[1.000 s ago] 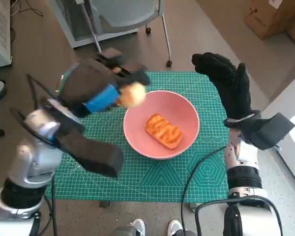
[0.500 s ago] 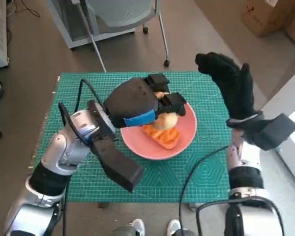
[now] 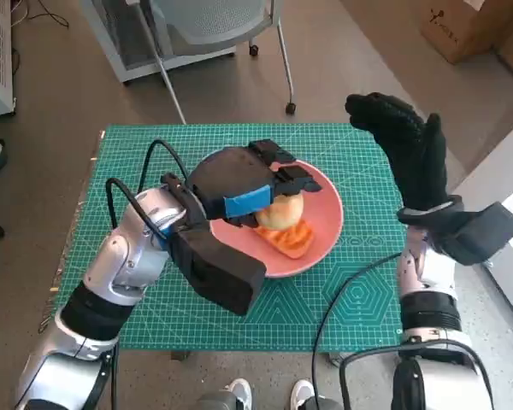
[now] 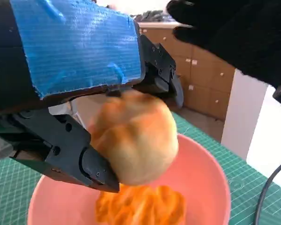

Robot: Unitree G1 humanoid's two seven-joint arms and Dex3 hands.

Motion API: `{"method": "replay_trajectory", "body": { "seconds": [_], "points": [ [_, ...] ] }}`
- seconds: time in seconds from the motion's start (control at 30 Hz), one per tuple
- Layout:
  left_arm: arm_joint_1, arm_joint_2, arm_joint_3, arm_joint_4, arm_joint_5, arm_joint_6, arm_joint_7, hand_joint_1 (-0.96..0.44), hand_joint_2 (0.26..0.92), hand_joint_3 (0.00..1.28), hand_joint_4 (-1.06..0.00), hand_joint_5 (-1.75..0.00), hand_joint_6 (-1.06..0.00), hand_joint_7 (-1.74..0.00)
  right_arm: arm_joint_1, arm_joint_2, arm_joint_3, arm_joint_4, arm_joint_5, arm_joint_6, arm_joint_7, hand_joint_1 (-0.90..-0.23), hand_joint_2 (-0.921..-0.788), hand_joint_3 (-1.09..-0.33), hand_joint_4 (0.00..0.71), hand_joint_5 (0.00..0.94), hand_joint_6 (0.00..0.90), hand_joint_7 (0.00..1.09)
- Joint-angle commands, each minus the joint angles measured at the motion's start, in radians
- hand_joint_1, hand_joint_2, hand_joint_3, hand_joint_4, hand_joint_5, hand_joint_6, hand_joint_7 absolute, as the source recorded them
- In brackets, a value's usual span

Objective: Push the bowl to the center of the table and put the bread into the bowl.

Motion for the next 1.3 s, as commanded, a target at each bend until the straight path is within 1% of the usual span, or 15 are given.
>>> {"method": "replay_trajectory", "body": {
  "seconds": [0.03, 0.17, 0.27, 0.37, 0.5, 0.57, 0.67, 0.87, 0.97, 1.03, 1.1, 1.2, 1.3],
  "points": [
    [0.013, 0.007, 0.014, 0.003, -0.008, -0.004, 0.009, -0.35, 0.787, 0.00, -0.06, 0.00, -0.32, -0.05, 0.015, -0.004, -0.004, 0.015, 0.004, -0.003, -0.004, -0.555, -0.921, -0.559, 0.216, 0.001, 0.343, 0.00],
    [0.018, 0.014, 0.031, 0.004, -0.024, 0.001, 0.007, -0.42, 0.793, 0.00, -0.03, 0.00, -0.31, -0.04, 0.012, -0.002, -0.003, 0.014, 0.002, -0.005, -0.010, -0.555, -0.921, -0.559, 0.216, 0.001, 0.342, 0.00],
    [0.023, 0.028, 0.045, 0.008, -0.028, -0.020, 0.024, -0.47, 0.798, 0.00, -0.02, 0.00, -0.29, -0.03, 0.011, -0.001, 0.000, 0.012, 0.000, -0.007, -0.016, -0.549, -0.921, -0.559, 0.216, 0.001, 0.341, 0.00],
    [0.025, 0.040, 0.061, 0.021, -0.037, -0.048, 0.041, -0.59, 0.812, 0.01, 0.00, 0.00, -0.28, -0.02, 0.010, 0.002, 0.003, 0.010, -0.002, -0.011, -0.021, -0.547, -0.921, -0.559, 0.216, 0.001, 0.341, 0.00],
    [0.034, 0.045, 0.107, 0.045, -0.113, -0.080, 0.038, -0.70, 0.841, 0.02, 0.00, 0.00, -0.26, -0.01, 0.008, 0.004, 0.007, 0.011, -0.004, -0.016, -0.026, -0.553, -0.921, -0.559, 0.216, 0.001, 0.341, 0.00],
    [0.049, 0.044, 0.149, 0.050, -0.182, -0.092, 0.033, -0.73, 0.858, 0.03, 0.00, 0.00, -0.25, -0.01, 0.005, 0.005, 0.008, 0.014, -0.003, -0.014, -0.027, -0.550, -0.921, -0.559, 0.216, 0.001, 0.341, 0.00],
    [0.077, 0.024, 0.215, 0.041, -0.306, -0.074, 0.019, -0.71, 0.879, 0.03, 0.00, 0.00, -0.24, 0.00, 0.001, 0.005, 0.007, 0.018, 0.000, -0.010, -0.025, -0.544, -0.921, -0.560, 0.216, 0.001, 0.342, 0.00],
    [0.117, -0.068, 0.374, 0.065, -0.597, -0.091, 0.050, -0.65, 0.902, 0.03, -0.02, -0.01, -0.26, -0.01, -0.008, 0.004, 0.007, 0.018, 0.001, -0.002, -0.029, -0.557, -0.921, -0.557, 0.218, 0.001, 0.345, 0.00],
    [0.124, -0.116, 0.446, 0.023, -0.725, -0.027, 0.070, -0.62, 0.915, 0.04, -0.03, -0.01, -0.26, -0.01, -0.014, 0.002, 0.006, 0.014, 0.002, 0.004, -0.033, -0.566, -0.921, -0.556, 0.218, 0.001, 0.346, 0.00],
    [0.128, -0.146, 0.484, -0.009, -0.799, 0.017, 0.090, -0.60, 0.918, 0.08, -0.03, -0.01, -0.25, -0.01, -0.019, 0.001, 0.006, 0.014, 0.000, 0.006, -0.039, -0.568, -0.921, -0.556, 0.218, 0.001, 0.348, 0.00],
    [0.133, -0.173, 0.518, -0.028, -0.865, 0.051, 0.109, -0.58, 0.920, 0.13, -0.03, -0.01, -0.24, 0.00, -0.023, 0.000, 0.007, 0.012, -0.005, 0.006, -0.047, -0.564, -0.921, -0.557, 0.220, 0.002, 0.349, 0.00],
    [0.144, -0.195, 0.550, -0.028, -0.919, 0.064, 0.122, -0.59, 0.920, 0.16, -0.04, -0.01, -0.23, 0.00, -0.027, -0.001, 0.008, 0.012, -0.009, 0.003, -0.053, -0.567, -0.921, -0.560, 0.223, 0.003, 0.350, 0.00],
    [0.155, -0.182, 0.572, -0.006, -0.958, 0.045, 0.081, -0.61, 0.921, 0.17, -0.04, -0.01, -0.23, 0.00, -0.031, 0.000, 0.009, 0.010, -0.006, 0.001, -0.053, -0.566, -0.921, -0.562, 0.224, 0.003, 0.350, 0.00]
  ]
}}
